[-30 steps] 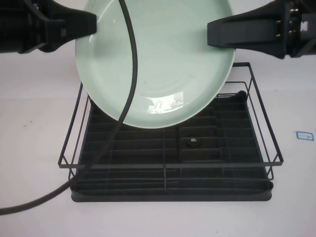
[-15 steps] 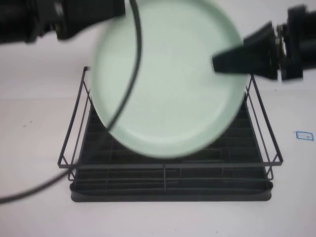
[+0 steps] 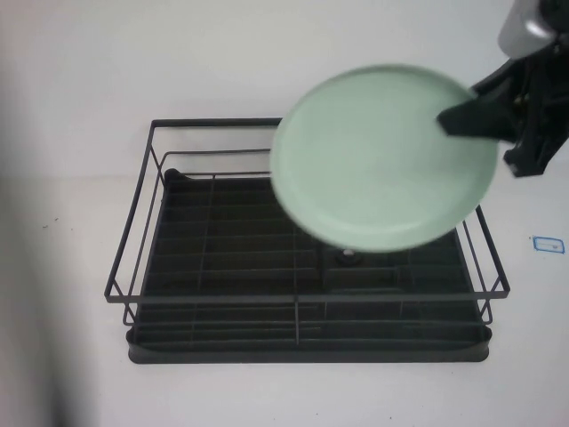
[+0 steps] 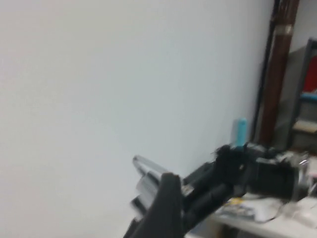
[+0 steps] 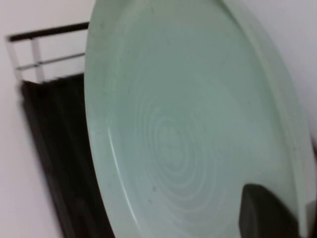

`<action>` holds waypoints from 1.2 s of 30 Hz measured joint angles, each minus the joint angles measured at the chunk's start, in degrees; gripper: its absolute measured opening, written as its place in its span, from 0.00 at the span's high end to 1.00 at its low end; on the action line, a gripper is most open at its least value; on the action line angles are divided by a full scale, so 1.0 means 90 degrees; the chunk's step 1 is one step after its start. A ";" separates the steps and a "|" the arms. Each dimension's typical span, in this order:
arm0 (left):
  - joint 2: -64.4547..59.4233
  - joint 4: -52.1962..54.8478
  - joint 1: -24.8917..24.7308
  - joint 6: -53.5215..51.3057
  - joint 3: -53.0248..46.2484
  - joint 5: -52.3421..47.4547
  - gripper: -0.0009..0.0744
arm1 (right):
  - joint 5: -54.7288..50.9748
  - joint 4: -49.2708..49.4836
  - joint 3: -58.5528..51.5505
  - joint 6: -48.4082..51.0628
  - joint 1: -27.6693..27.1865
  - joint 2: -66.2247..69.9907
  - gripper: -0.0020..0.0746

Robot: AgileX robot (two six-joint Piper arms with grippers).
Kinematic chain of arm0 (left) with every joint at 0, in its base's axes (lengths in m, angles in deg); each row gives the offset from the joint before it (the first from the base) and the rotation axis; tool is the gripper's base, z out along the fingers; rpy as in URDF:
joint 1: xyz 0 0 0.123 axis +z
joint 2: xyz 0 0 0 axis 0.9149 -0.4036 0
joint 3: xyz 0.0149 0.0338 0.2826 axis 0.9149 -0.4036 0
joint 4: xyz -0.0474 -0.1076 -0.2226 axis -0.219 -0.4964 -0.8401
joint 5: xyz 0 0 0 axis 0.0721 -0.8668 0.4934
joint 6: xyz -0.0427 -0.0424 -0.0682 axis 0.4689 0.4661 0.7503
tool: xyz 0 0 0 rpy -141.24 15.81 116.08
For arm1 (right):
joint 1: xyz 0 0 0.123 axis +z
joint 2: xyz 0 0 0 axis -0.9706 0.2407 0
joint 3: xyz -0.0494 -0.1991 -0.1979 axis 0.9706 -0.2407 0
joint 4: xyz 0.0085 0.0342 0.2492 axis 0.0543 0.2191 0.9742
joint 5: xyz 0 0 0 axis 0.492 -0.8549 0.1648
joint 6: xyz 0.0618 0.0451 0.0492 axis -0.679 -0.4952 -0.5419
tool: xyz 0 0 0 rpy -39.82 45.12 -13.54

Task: Place plate on rack
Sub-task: Place the plate on the rack

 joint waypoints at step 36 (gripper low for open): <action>0.1130 0.9131 0.0000 0.6637 -0.1268 0.1180 0.36 | 0.0844 -0.0767 -0.0023 0.1162 0.0366 0.0552 0.86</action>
